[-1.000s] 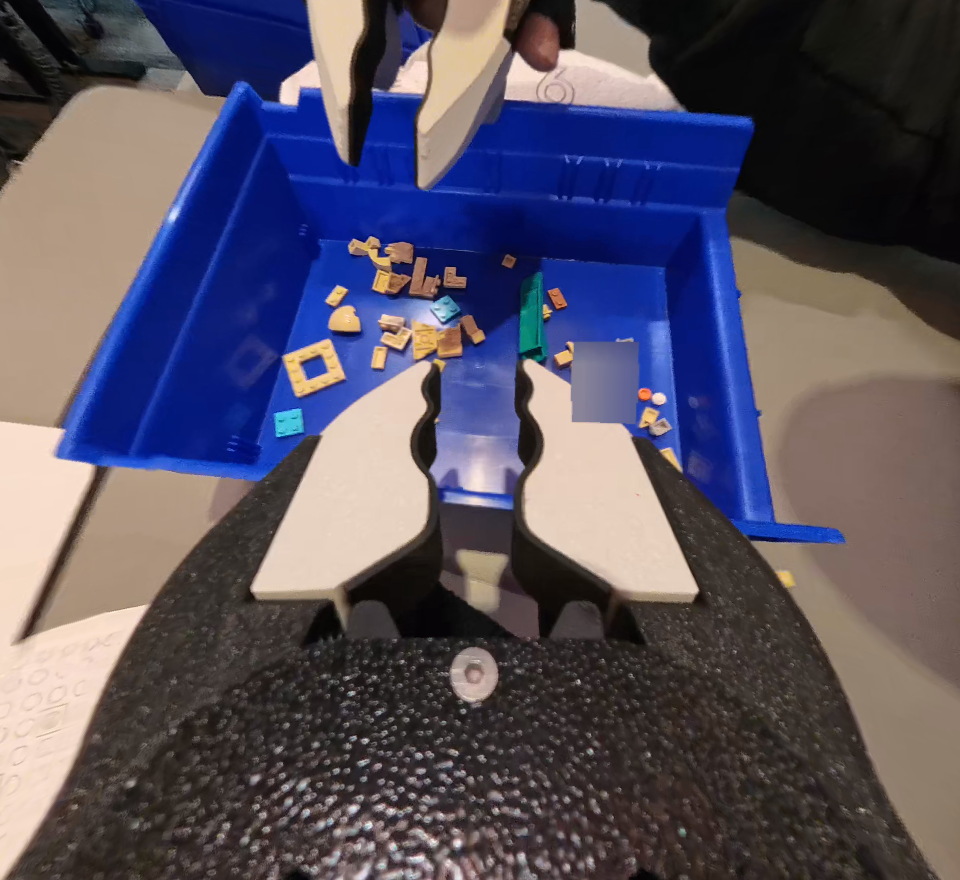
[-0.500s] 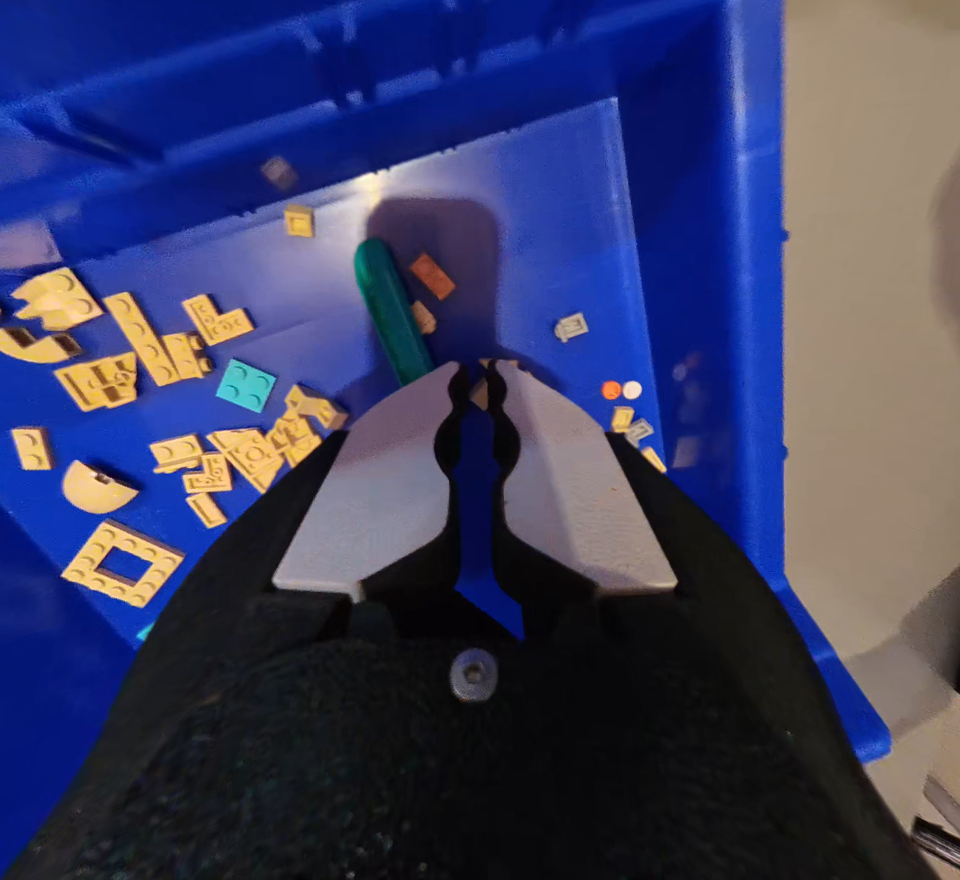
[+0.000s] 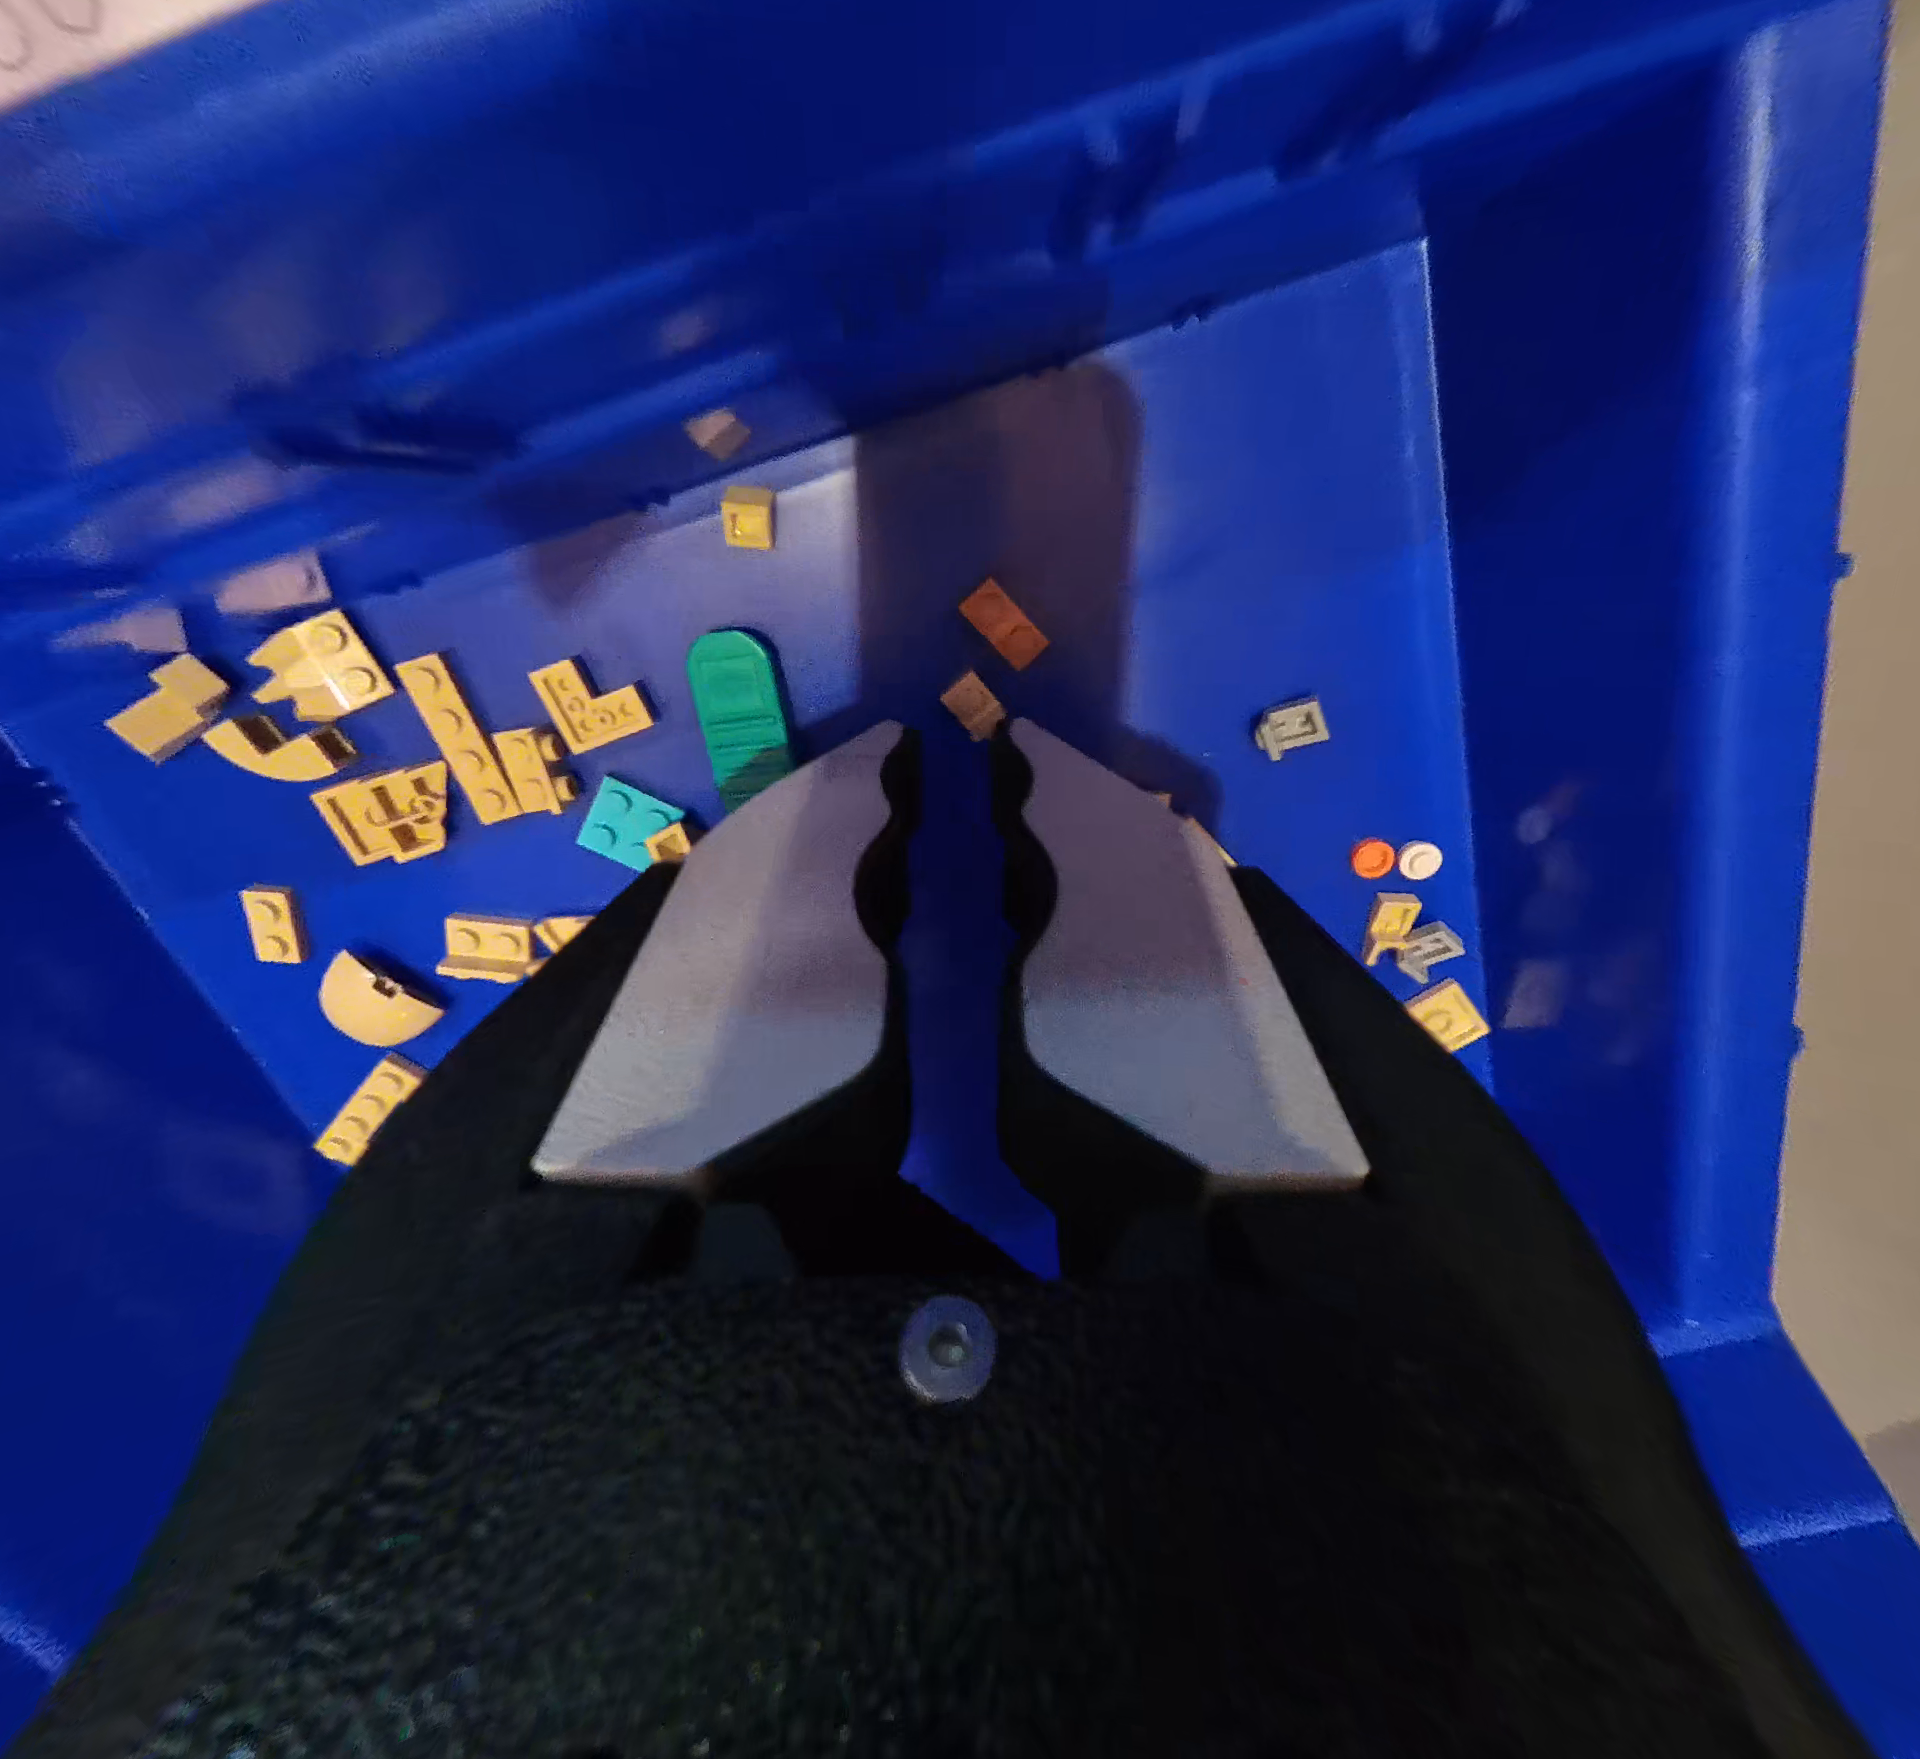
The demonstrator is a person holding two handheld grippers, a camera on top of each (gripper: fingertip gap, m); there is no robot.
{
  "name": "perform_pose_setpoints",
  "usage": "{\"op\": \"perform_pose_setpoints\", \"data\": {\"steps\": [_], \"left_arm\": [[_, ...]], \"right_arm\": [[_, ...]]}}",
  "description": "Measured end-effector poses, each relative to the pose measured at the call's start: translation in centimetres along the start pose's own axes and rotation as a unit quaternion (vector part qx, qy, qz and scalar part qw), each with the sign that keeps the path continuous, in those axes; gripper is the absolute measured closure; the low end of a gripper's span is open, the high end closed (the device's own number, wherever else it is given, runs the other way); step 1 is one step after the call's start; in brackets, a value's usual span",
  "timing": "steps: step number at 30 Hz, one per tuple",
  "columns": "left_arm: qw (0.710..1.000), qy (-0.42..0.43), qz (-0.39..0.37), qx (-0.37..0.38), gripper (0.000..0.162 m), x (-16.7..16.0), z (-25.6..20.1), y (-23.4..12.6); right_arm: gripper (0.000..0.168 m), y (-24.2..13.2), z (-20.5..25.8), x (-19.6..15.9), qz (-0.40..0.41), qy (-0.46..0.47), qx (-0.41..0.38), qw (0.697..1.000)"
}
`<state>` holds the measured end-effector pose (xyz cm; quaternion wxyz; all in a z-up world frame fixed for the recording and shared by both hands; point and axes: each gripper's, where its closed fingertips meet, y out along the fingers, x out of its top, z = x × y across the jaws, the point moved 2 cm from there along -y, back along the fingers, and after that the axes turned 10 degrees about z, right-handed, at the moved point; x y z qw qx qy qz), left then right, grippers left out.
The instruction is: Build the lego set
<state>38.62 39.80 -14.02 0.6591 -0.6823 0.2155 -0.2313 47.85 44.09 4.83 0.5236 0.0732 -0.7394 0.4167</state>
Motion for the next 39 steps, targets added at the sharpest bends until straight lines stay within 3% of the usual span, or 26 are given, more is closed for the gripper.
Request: {"op": "perform_pose_setpoints", "data": {"steps": [6,15,19,24,26,30,35,39], "left_arm": [[1.000,0.010,0.005,0.004,0.145,0.1,0.0,0.6],[1.000,0.004,-0.005,0.001,0.153,-0.5,-0.4,-0.1],[0.996,-0.019,-0.091,0.003,0.154,-0.9,-2.9,-5.6],[0.977,-0.064,-0.200,-0.015,0.154,-4.6,-11.2,-12.3],[0.973,-0.101,-0.204,-0.021,0.154,-7.2,-14.8,-11.6],[0.970,-0.183,-0.158,-0.032,0.154,-11.4,-19.3,-5.3],[0.973,-0.209,-0.099,-0.016,0.154,-12.6,-20.7,0.9],[0.973,-0.210,-0.098,0.002,0.148,-12.5,-20.1,0.9]], "right_arm": [[0.144,0.6,0.4,0.1,0.008,-0.007,0.007,1.000],[0.143,0.9,0.7,0.2,0.012,-0.012,0.010,1.000],[0.143,0.9,0.9,0.4,0.011,-0.016,0.011,1.000],[0.143,1.4,1.4,0.7,0.015,-0.022,0.018,0.999],[0.143,1.8,1.7,0.9,0.021,-0.027,0.021,0.999],[0.143,3.0,2.5,1.2,0.037,-0.037,0.025,0.998],[0.143,4.1,3.5,1.2,0.061,-0.043,0.022,0.997],[0.143,4.0,3.8,1.2,0.074,-0.045,0.011,0.996]]}}
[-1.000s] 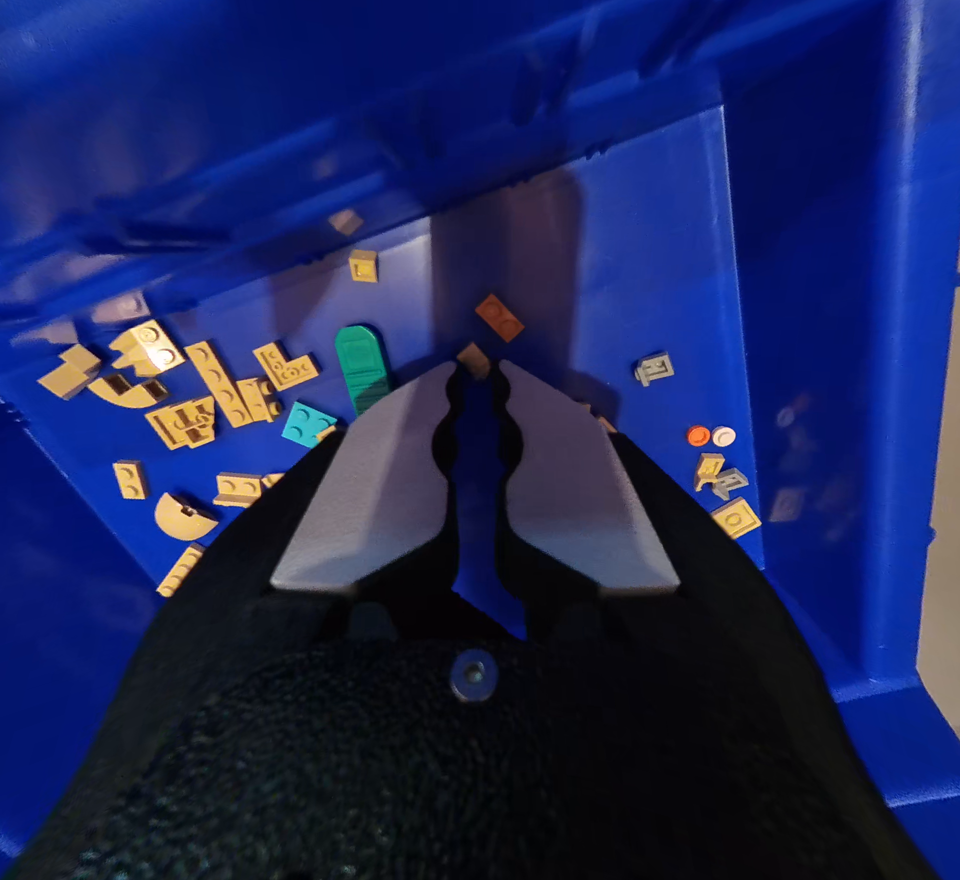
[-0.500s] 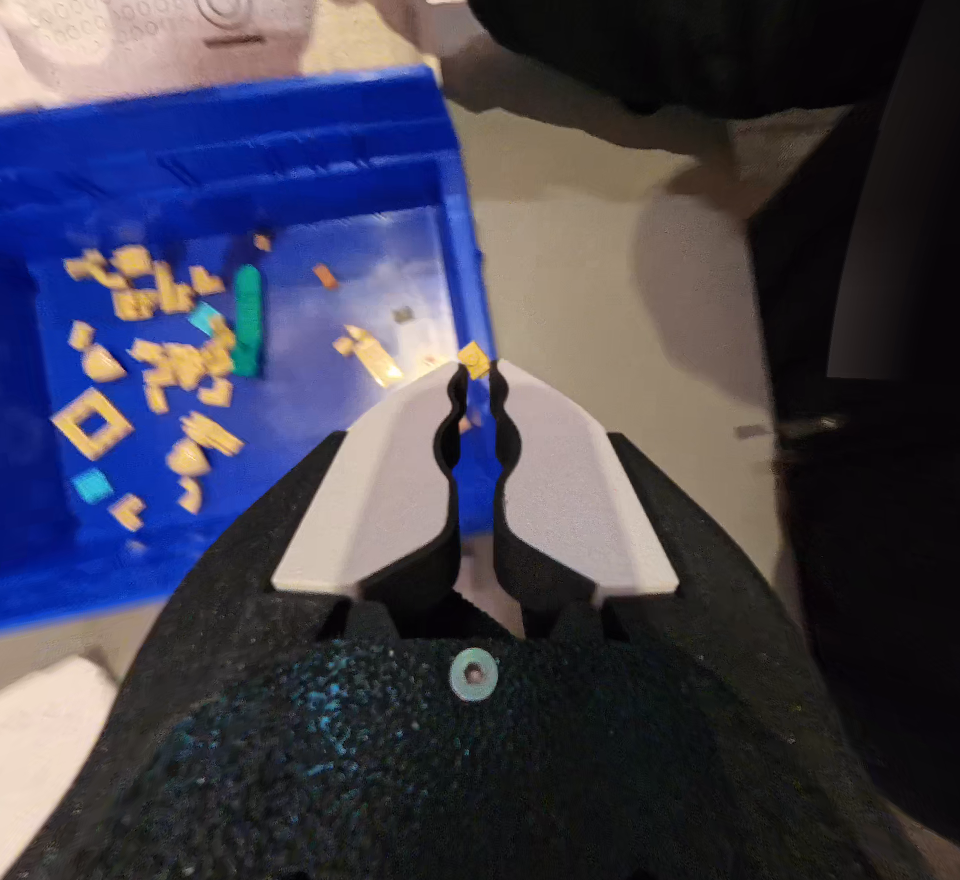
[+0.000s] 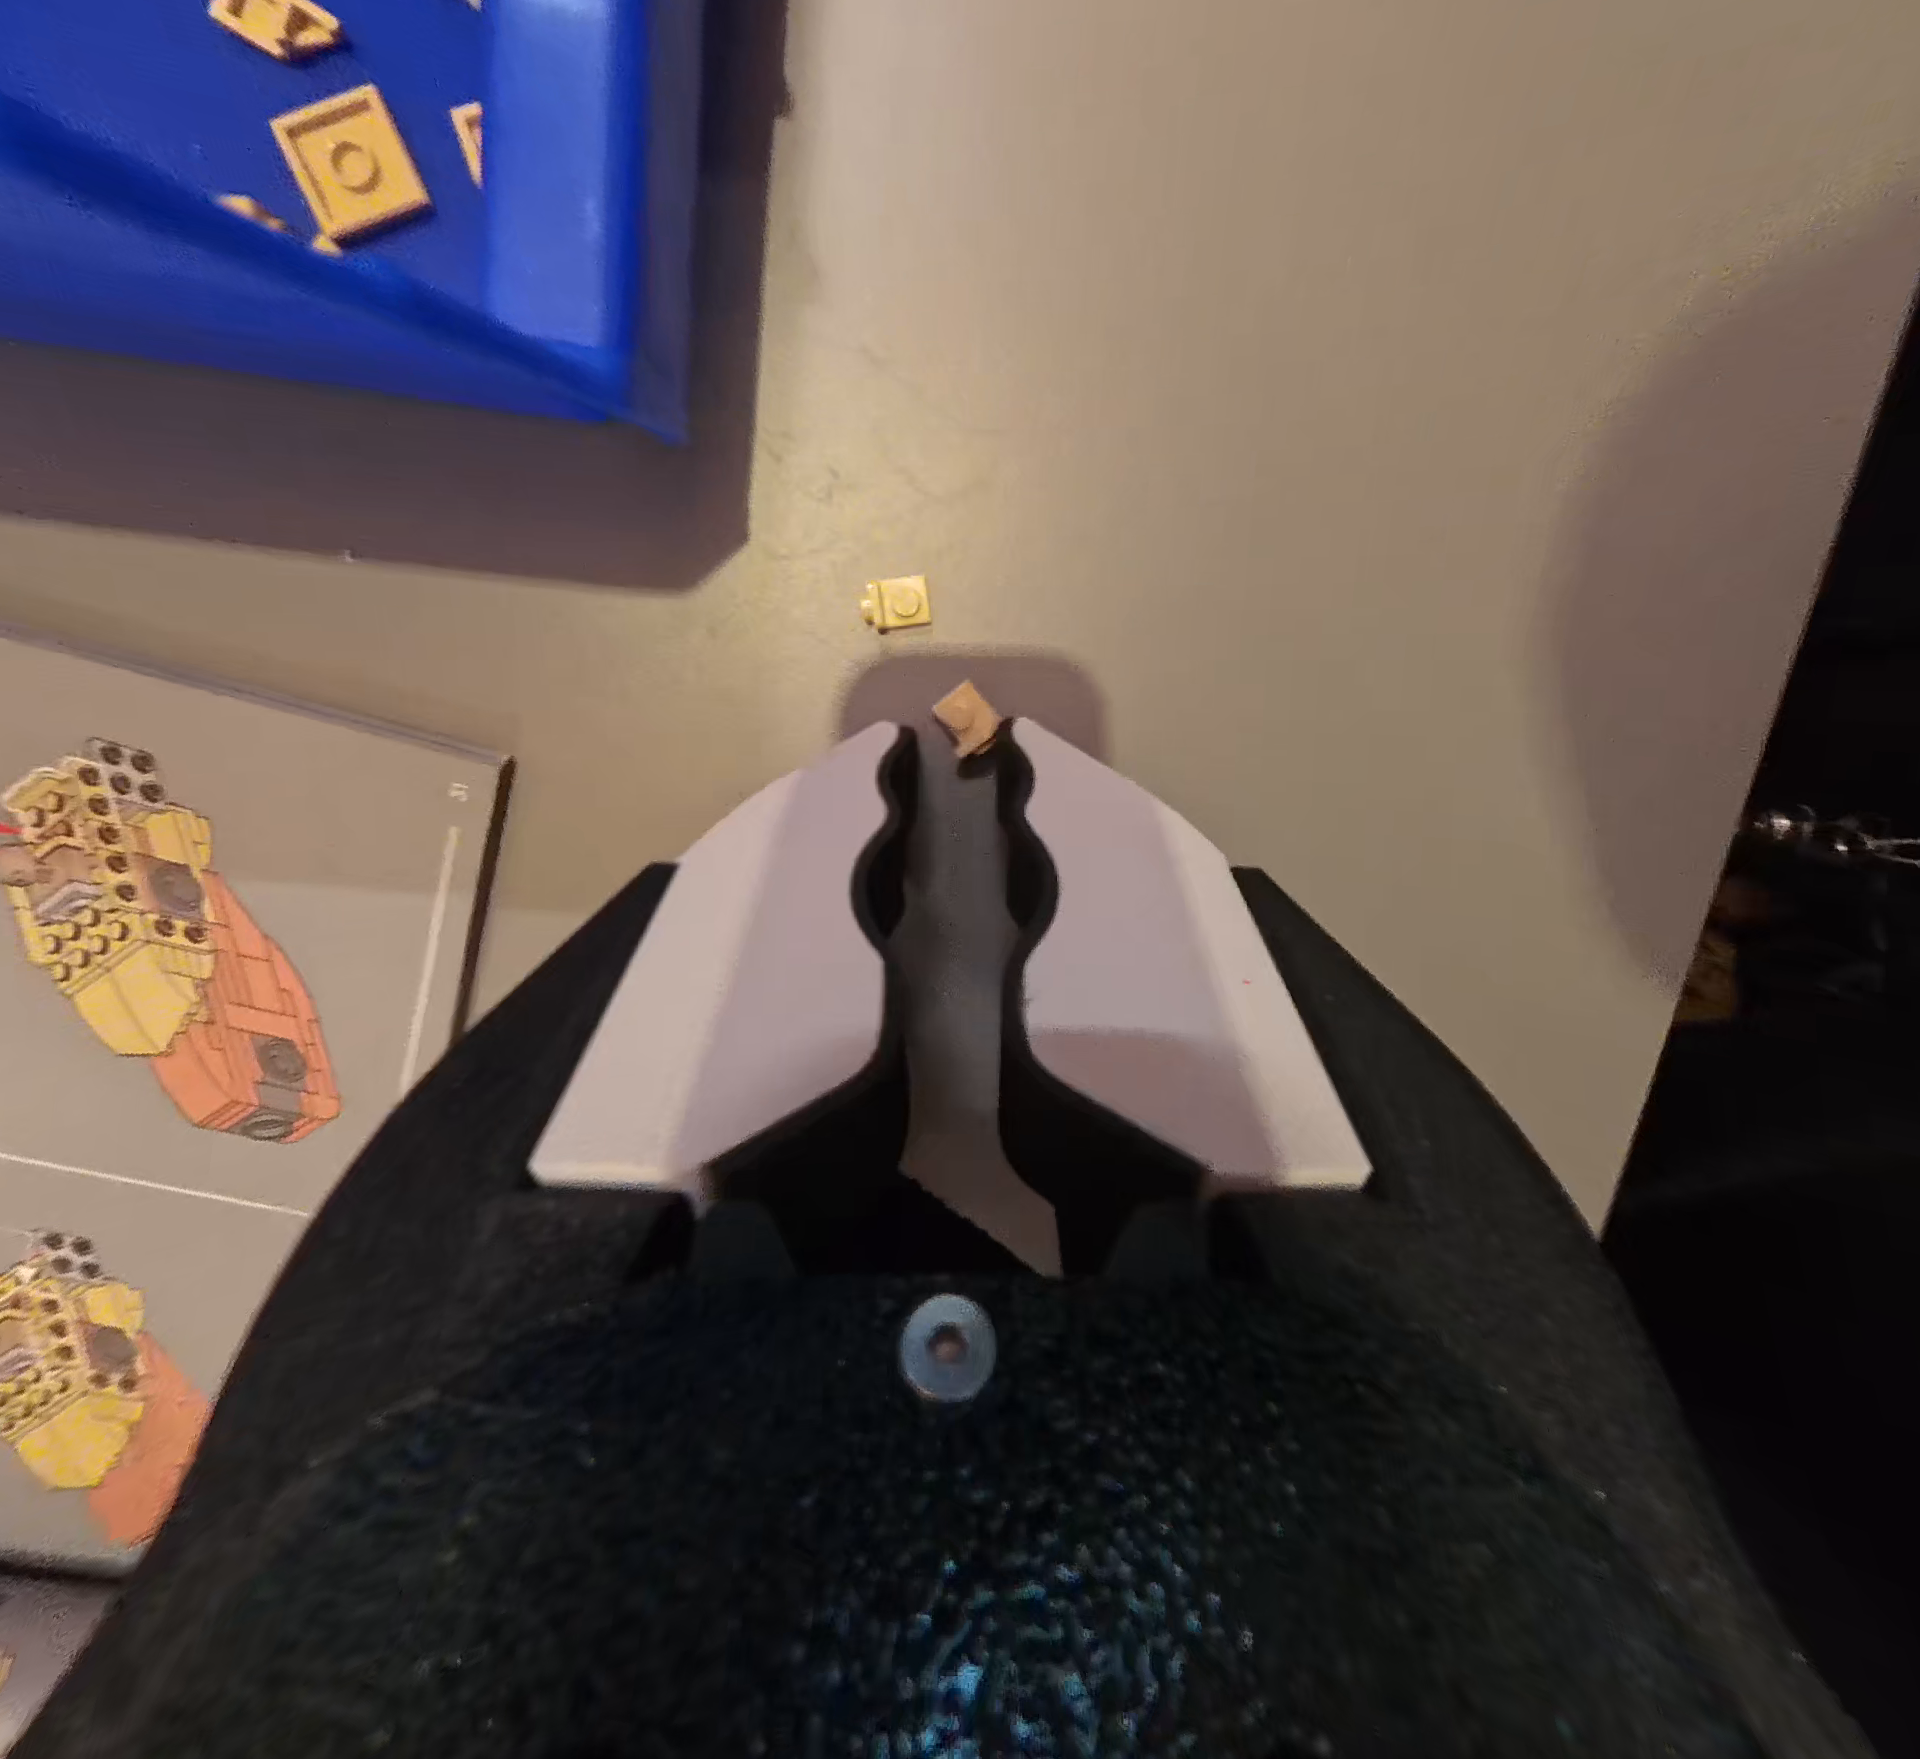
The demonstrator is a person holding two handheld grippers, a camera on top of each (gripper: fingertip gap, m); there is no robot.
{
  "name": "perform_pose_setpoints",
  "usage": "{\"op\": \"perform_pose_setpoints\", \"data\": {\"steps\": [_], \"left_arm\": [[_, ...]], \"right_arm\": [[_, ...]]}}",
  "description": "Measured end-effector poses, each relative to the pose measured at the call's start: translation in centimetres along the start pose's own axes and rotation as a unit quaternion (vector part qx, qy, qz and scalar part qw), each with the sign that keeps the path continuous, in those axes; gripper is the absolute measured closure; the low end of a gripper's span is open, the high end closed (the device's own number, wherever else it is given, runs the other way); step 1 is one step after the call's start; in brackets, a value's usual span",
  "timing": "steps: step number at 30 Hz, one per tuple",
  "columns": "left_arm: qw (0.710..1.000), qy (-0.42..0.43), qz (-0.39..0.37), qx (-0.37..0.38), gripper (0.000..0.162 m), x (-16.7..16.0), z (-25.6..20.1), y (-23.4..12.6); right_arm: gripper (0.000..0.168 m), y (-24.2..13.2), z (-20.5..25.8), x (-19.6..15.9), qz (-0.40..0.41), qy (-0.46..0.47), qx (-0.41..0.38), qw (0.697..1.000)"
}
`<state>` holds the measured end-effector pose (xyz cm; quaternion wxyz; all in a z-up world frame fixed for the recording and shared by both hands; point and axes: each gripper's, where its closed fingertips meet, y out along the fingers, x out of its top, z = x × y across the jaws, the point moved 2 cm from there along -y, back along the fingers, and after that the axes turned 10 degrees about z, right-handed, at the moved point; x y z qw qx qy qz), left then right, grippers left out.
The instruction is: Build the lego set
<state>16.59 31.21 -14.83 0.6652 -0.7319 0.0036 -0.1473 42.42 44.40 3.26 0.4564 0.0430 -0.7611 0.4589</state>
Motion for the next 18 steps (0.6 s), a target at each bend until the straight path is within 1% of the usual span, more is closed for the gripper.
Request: {"op": "perform_pose_setpoints", "data": {"steps": [1,4,8,13,18], "left_arm": [[1.000,0.004,0.002,0.006,0.145,0.0,0.1,0.1],[1.000,0.006,-0.007,0.001,0.142,0.2,-0.1,0.2],[0.999,-0.004,-0.038,0.000,0.139,0.8,0.2,-0.2],[0.993,-0.022,-0.119,-0.007,0.138,1.0,0.2,-1.9],[0.976,-0.048,-0.212,-0.011,0.137,0.1,0.4,-4.1]], "right_arm": [[0.143,0.0,0.0,0.0,0.002,0.001,-0.002,1.000],[0.143,-0.2,0.0,-0.1,0.004,0.000,-0.006,1.000],[0.143,-0.2,0.0,0.1,0.003,0.000,-0.008,1.000],[0.143,0.3,0.1,0.1,0.014,-0.002,-0.011,1.000],[0.143,1.6,0.3,-0.2,0.040,-0.002,-0.010,0.999]]}}
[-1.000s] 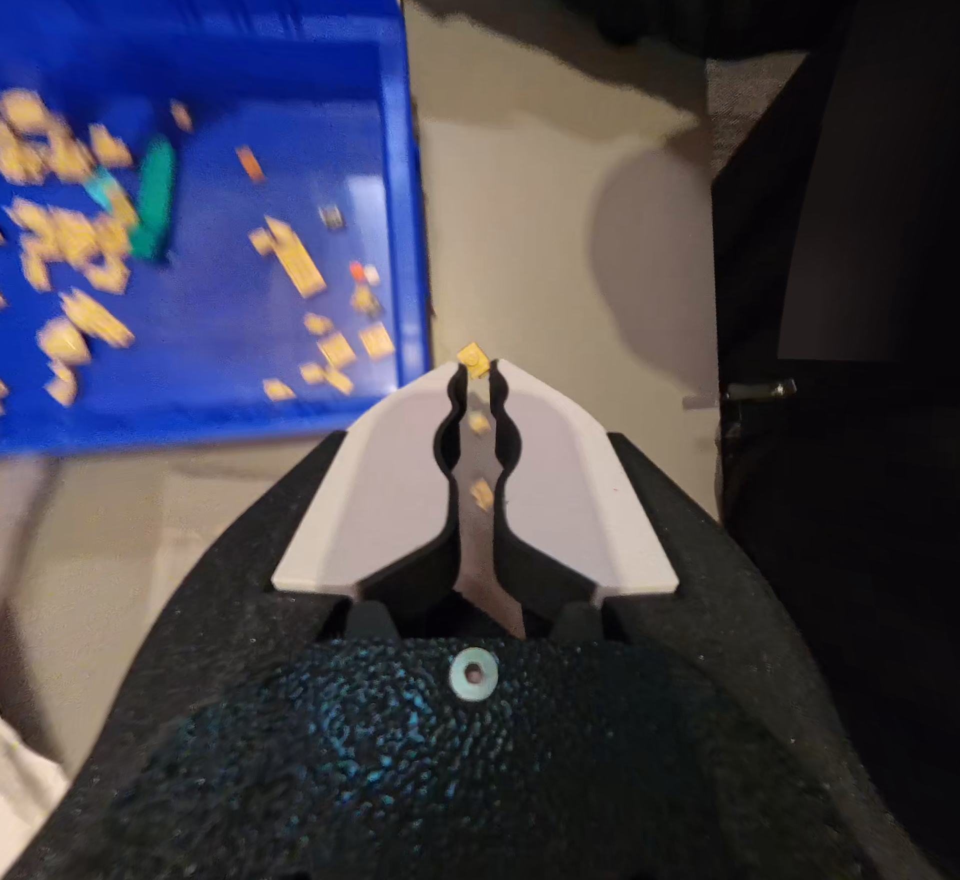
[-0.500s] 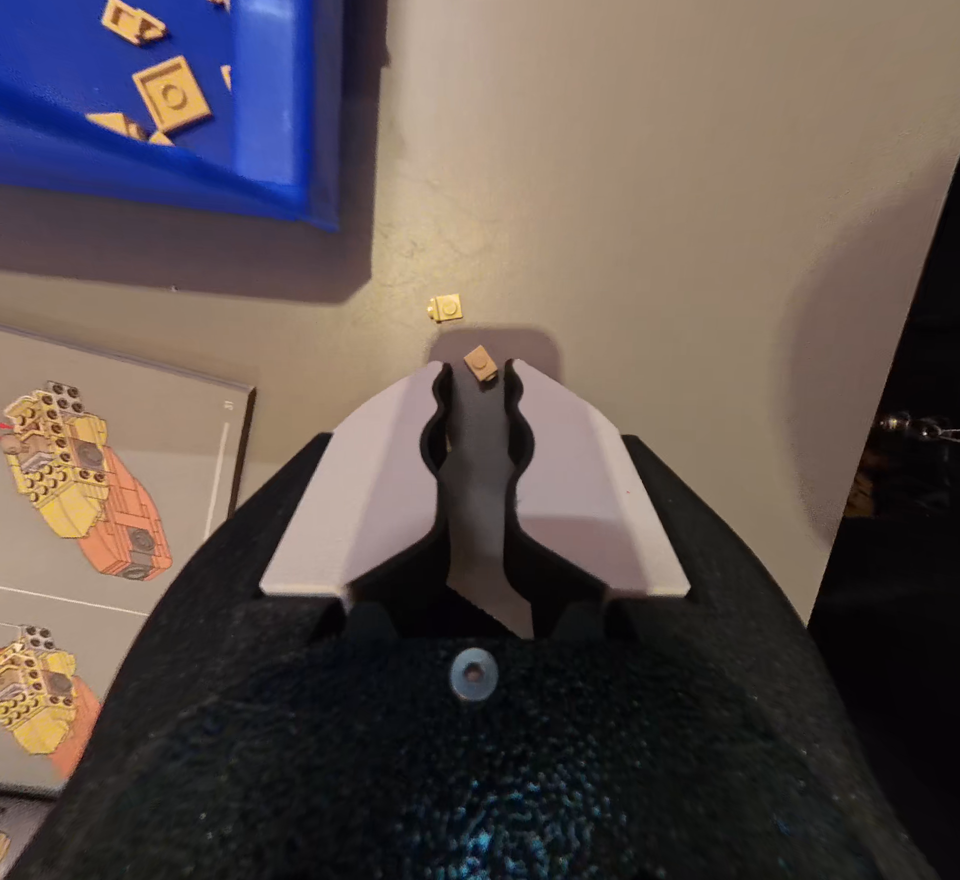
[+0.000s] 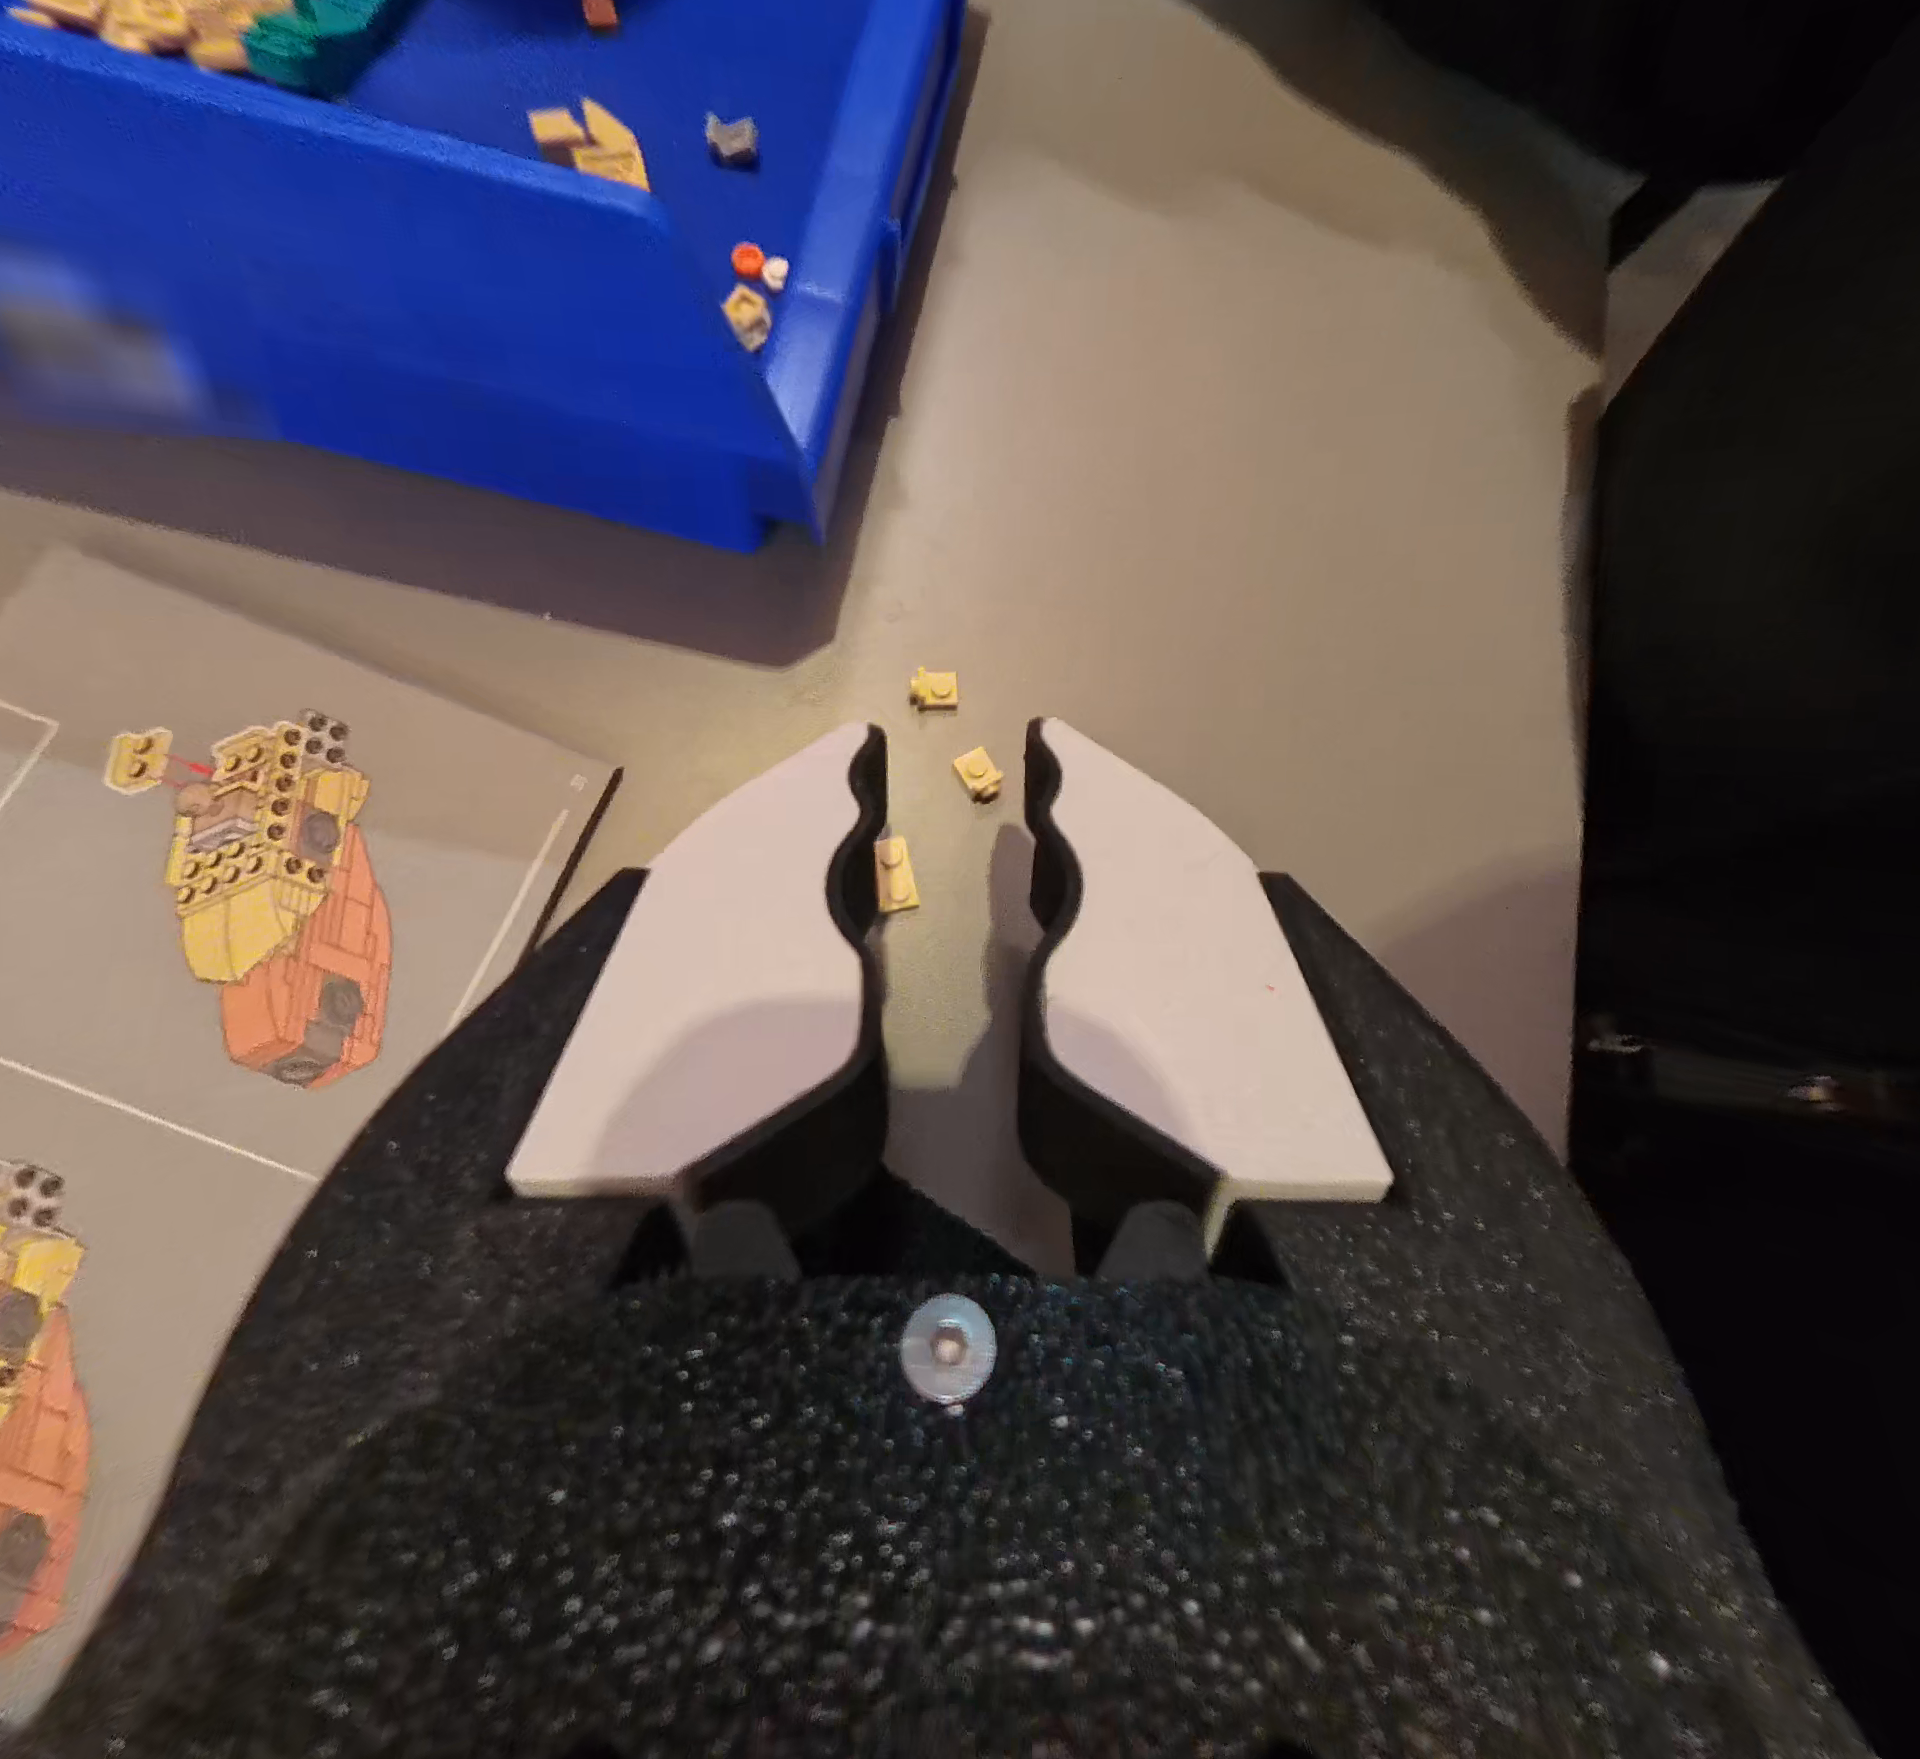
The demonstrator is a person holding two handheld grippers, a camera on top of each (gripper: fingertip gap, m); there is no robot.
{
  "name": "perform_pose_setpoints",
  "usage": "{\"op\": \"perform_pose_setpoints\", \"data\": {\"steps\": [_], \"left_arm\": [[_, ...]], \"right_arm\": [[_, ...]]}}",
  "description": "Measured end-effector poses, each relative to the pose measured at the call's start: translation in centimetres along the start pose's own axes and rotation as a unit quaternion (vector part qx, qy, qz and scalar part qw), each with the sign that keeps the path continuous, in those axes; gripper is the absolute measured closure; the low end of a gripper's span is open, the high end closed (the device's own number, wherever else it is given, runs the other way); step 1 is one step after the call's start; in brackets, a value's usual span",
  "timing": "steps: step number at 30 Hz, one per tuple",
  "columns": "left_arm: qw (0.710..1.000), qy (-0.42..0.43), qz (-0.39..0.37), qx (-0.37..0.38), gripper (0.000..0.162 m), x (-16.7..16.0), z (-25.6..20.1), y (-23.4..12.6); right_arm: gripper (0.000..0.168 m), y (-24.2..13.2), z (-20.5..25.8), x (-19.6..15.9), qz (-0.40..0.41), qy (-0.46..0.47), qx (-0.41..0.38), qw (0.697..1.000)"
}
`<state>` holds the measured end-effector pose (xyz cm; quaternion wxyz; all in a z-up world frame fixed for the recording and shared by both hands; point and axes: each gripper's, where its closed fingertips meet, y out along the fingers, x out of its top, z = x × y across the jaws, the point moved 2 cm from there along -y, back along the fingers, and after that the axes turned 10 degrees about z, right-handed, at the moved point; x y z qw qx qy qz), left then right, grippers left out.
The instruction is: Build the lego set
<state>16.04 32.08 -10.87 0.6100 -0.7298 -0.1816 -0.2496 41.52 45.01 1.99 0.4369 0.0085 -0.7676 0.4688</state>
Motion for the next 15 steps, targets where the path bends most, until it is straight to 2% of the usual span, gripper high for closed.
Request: {"op": "perform_pose_setpoints", "data": {"steps": [4,10,15], "left_arm": [[0.999,-0.020,-0.045,-0.016,0.137,0.4,-0.3,-1.5],[0.998,-0.002,-0.058,-0.014,0.137,1.0,-0.1,-3.3],[0.997,0.004,-0.074,-0.018,0.137,2.7,1.7,-5.3]], "right_arm": [[0.143,1.6,0.2,-0.4,0.031,-0.001,0.003,1.000],[0.143,2.8,0.3,-0.9,0.053,-0.001,0.010,0.999],[0.142,3.4,-0.2,-1.9,0.069,0.008,0.013,0.997]]}}
